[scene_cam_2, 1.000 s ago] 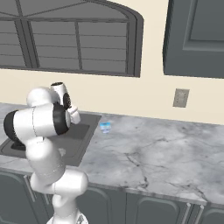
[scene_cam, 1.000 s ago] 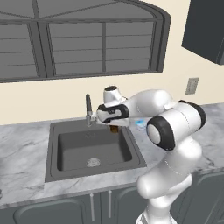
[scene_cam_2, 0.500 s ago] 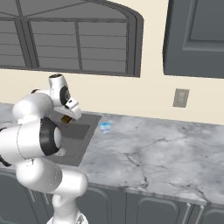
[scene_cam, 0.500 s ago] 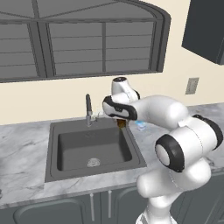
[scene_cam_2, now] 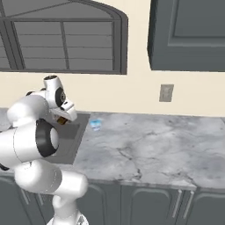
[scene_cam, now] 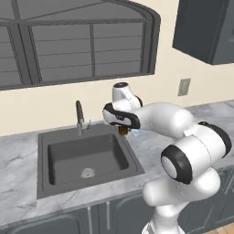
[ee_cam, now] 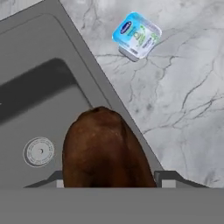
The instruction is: Turn on the sink faucet. Then move the sweet potato from the counter to the sink. Turn off the sink. Move the vegetable from the sink to the pot next to the stove. Finally move the pot to the rear left burner.
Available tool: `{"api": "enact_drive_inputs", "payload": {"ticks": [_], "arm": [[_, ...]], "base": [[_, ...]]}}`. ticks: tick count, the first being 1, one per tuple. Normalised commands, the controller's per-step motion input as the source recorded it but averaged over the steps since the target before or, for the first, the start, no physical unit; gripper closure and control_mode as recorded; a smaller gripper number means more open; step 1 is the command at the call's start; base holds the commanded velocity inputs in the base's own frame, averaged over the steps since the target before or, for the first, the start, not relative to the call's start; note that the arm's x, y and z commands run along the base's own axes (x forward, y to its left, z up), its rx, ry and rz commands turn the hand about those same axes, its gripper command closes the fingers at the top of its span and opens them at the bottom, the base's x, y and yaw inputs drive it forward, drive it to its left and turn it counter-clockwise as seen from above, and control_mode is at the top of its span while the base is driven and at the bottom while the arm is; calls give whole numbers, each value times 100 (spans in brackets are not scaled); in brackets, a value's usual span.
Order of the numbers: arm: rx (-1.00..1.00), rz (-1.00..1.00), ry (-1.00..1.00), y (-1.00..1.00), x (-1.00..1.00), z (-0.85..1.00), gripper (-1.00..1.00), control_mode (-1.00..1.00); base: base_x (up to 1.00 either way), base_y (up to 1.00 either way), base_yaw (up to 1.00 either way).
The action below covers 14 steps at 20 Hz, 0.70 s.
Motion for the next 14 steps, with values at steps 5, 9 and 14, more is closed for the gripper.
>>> {"api": "enact_drive_inputs", "payload": {"ticks": [5,9,14], "arm": [[0,0,0,0,0,0,100,100],[0,0,0,0,0,0,100,100],[0,0,0,0,0,0,100,100]], "base": [[-12,-26,-58],[-23,-65,-43],[-29,-36,-53]]}}
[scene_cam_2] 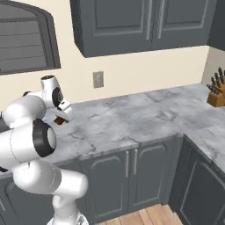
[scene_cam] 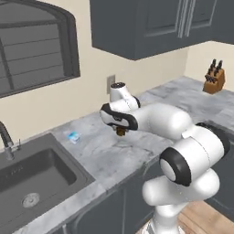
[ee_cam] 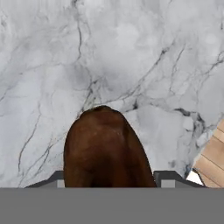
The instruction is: Turn on the sink faucet. Then move the sweet potato from the counter to the sink. Turn off the sink. Move the vegetable from the sink to the pot next to the stove. Finally move the pot to the rear left burner.
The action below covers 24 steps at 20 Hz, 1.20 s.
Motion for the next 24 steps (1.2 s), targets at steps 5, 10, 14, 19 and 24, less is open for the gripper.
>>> {"api": "enact_drive_inputs", "payload": {"ticks": [5,10,14,19,24], "arm": [[0,0,0,0,0,0,100,100],[0,0,0,0,0,0,100,100],[0,0,0,0,0,0,100,100],[0,0,0,0,0,0,100,100],[0,0,0,0,0,0,100,100]], "base": [[-16,-39,-56],[-13,-48,-55],[-12,-58,-52],[-12,-84,-44],[-12,-92,-40]]}}
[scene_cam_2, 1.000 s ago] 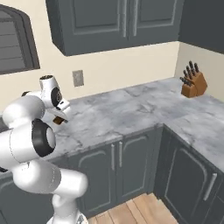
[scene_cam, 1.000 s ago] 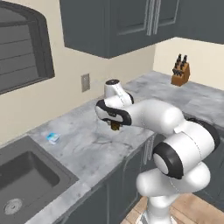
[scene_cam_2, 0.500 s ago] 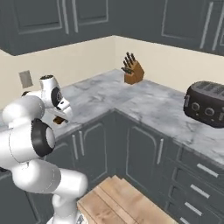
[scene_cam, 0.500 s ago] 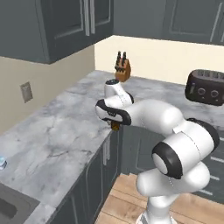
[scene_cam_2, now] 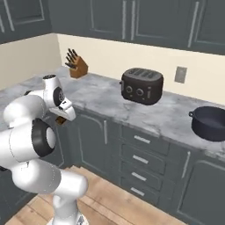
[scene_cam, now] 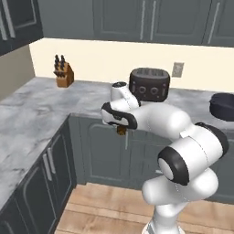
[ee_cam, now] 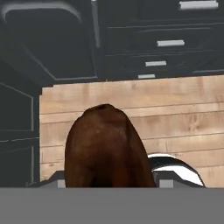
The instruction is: Turn on the sink faucet. Then move the sweet potato from the counter to the sink. Turn off the sink. Move the vegetable from the sink to the pot next to the stove. Finally move the pot to the rear left burner.
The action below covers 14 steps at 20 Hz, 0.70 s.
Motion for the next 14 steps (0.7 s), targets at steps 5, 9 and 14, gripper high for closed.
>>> {"api": "enact_drive_inputs", "payload": {"ticks": [5,9,14], "arm": [[0,0,0,0,0,0,100,100],[0,0,0,0,0,0,100,100],[0,0,0,0,0,0,100,100]], "base": [[-4,-63,-35],[0,-69,0],[0,-92,0]]}}
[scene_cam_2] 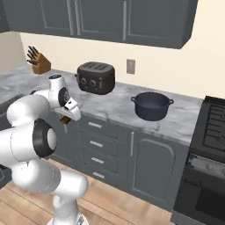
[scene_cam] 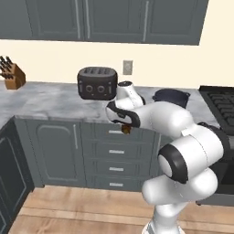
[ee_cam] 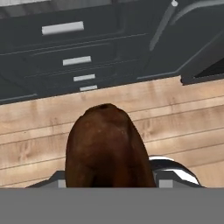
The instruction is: Turn on the sink faucet. Then move the sweet potato from the counter to the sink. Turn off the sink. Move the vegetable from the sink to the pot next to the stove. Finally move the pot to the rear left burner.
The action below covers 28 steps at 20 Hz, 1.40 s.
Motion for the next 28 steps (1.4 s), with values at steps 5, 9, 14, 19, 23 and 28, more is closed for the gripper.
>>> {"api": "enact_drive_inputs", "payload": {"ticks": [5,9,14,19,23,28], "arm": [[0,0,0,0,0,0,100,100],[0,0,0,0,0,0,100,100],[0,0,0,0,0,0,100,100],[0,0,0,0,0,0,100,100],[0,0,0,0,0,0,100,100],[0,0,0,0,0,0,100,100]], "base": [[0,-67,0],[0,-70,0],[0,-73,0],[0,-64,0],[0,-60,0],[0,-62,0]]}}
